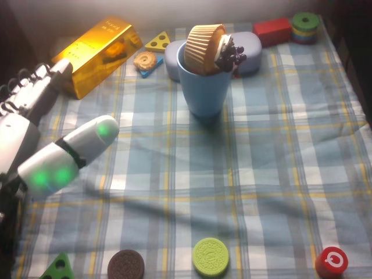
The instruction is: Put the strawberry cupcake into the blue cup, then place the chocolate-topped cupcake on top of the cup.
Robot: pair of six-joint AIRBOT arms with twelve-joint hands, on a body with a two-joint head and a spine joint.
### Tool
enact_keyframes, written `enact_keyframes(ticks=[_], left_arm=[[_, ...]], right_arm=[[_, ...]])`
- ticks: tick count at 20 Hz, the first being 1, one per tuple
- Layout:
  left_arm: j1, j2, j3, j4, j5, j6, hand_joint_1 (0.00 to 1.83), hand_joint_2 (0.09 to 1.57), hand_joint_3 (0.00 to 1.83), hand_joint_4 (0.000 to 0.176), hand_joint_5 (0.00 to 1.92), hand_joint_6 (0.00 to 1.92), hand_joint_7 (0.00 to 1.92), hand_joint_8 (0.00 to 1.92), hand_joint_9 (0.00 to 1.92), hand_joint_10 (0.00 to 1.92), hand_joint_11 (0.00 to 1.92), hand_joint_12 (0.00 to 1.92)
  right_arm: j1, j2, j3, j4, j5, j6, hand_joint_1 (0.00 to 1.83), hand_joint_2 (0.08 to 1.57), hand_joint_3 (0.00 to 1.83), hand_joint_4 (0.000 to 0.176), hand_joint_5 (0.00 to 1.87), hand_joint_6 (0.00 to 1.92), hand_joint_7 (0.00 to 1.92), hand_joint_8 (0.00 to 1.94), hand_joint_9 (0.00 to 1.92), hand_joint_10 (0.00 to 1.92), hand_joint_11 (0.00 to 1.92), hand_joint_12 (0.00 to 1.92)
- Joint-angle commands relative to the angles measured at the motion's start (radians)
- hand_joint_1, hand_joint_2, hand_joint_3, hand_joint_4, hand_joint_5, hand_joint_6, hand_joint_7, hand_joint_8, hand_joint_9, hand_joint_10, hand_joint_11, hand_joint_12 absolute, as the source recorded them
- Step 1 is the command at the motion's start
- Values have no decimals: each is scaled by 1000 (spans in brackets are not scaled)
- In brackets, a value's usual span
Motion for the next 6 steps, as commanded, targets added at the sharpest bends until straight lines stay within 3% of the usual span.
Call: enact_keyframes(ticks=[1, 3, 4, 6], left_arm=[[-3, 1, 4, 22, -148, -1, 0, 874, 0, 70, 111, 11, 16, 5, 0, 0, 0, 0], [-2, -2, 7, 18, -154, -1, 0, 876, 0, 80, 105, 6, 24, 7, 0, 0, 0, 0], [-2, -6, 10, 17, -157, -1, 0, 868, 0, 82, 99, 3, 20, 5, 0, 0, 0, 0], [-1, -10, 8, 16, -175, -1, 0, 885, 4, 67, 99, 3, 23, 5, 0, 0, 0, 0]], right_arm=[[7, -5, -5, -8, 152, -18, 0, 858, 0, 76, 1, 0, 0, 0, 0, 0, 0, 0], [8, -21, -4, -6, 164, -23, 0, 852, 0, 70, 25, 9, 0, 0, 0, 0, 0, 0], [8, -31, -3, -4, 165, -23, 0, 852, 0, 85, 32, 10, 0, 0, 0, 0, 0, 0], [8, -37, -6, -4, 173, -23, 0, 864, 0, 93, 46, 12, 0, 0, 0, 0, 0, 0]])
